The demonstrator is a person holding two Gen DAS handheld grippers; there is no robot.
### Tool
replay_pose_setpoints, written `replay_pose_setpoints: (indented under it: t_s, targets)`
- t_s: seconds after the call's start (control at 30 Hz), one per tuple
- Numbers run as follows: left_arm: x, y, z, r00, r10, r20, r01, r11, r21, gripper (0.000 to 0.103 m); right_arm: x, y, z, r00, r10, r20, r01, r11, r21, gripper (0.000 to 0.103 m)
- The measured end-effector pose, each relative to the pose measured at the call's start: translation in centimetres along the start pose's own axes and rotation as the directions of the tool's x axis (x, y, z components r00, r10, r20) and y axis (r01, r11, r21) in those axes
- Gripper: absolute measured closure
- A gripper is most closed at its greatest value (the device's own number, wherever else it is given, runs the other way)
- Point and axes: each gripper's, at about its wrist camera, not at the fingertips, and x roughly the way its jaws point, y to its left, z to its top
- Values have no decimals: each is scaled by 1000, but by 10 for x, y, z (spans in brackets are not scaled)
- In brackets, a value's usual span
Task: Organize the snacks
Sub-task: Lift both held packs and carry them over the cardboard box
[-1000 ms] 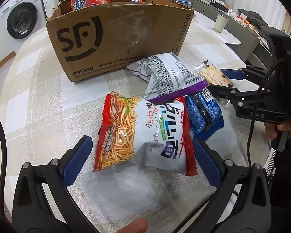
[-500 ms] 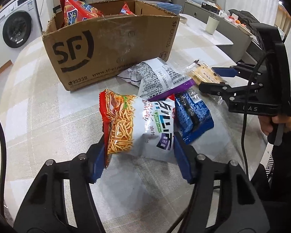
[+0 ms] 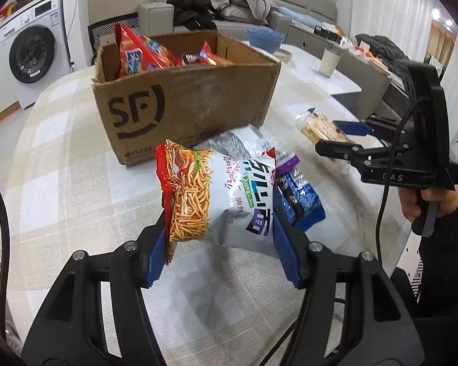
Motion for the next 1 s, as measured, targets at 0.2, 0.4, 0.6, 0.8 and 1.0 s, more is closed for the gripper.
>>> replay_pose_setpoints:
  t_s: [0.2,0.4,0.6,0.8,1.0]
  targets:
    - [-25,8,3,998,-10,57,11,1000,-25,44,-12,-1,6,998,19,52,-19,1000,11,43]
    - [-44,11,6,994,-1,108,7,999,-54,44,-25,-2,10,993,31,112,-34,999,27,43]
    - [-61,18,8,989,17,149,-6,997,-77,44,-35,0,15,985,52,166,-58,998,30,43]
    - [-73,31,17,981,53,187,-31,993,-116,44,-40,2,21,980,82,184,-91,995,41,43]
    - [-81,44,35,973,84,216,-54,988,-143,44,-45,1,29,971,97,217,-113,991,66,43]
